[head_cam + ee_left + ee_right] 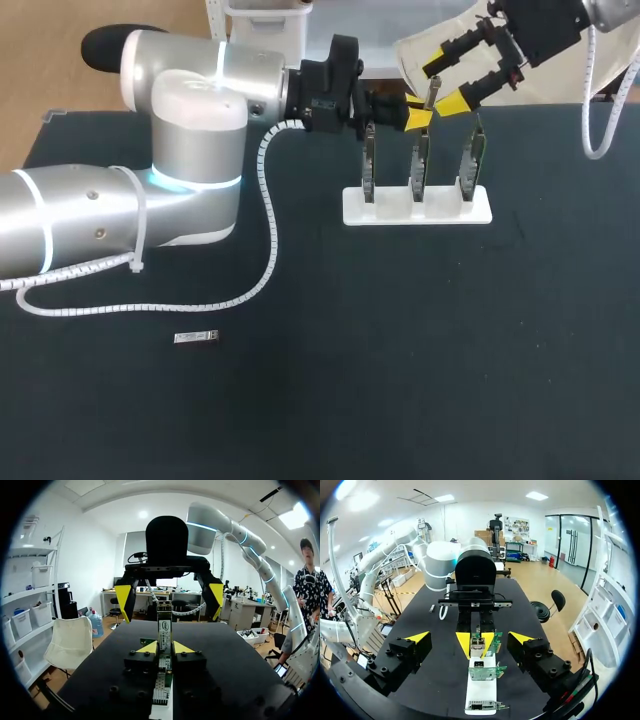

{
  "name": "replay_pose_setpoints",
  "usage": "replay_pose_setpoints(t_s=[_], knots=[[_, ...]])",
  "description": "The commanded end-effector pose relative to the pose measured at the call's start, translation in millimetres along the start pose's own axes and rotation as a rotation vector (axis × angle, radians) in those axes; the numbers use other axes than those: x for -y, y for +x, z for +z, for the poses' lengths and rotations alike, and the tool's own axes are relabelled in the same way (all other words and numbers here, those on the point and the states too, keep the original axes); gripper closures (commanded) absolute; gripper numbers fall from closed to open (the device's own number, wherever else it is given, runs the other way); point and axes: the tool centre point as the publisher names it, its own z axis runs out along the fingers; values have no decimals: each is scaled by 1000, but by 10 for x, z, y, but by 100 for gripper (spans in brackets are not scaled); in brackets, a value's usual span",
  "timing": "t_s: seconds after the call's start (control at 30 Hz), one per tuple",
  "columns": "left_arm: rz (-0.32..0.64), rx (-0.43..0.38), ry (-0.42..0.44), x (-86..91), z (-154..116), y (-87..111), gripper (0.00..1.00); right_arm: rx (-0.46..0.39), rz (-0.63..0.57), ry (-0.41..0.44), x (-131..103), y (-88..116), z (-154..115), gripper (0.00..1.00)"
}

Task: Pick up the optical module with the left hand, and insert it into the network port with the right hand.

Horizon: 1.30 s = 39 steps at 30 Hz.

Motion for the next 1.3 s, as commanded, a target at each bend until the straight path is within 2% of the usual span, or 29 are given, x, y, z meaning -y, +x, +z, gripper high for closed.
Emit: replay_pose_setpoints(t_s=[0.03,0.63,0.67,0.7,0.73,0.77,1.3], knots=[[1,0,-5,15,1,1,100,2,-3,6,-13,2,0,0],[1,0,-5,15,1,1,100,8,-1,9,26,-12,-3,0],[1,0,-5,15,1,1,100,9,-1,8,26,-12,-2,8],[1,0,-5,15,1,1,100,9,-1,8,27,-12,-1,56],[1,0,-5,15,1,1,100,10,0,8,27,-12,0,98],[1,0,-5,15,1,1,100,9,0,8,27,-10,1,100],[1,0,-5,15,1,1,100,2,-1,3,14,-1,-1,100]])
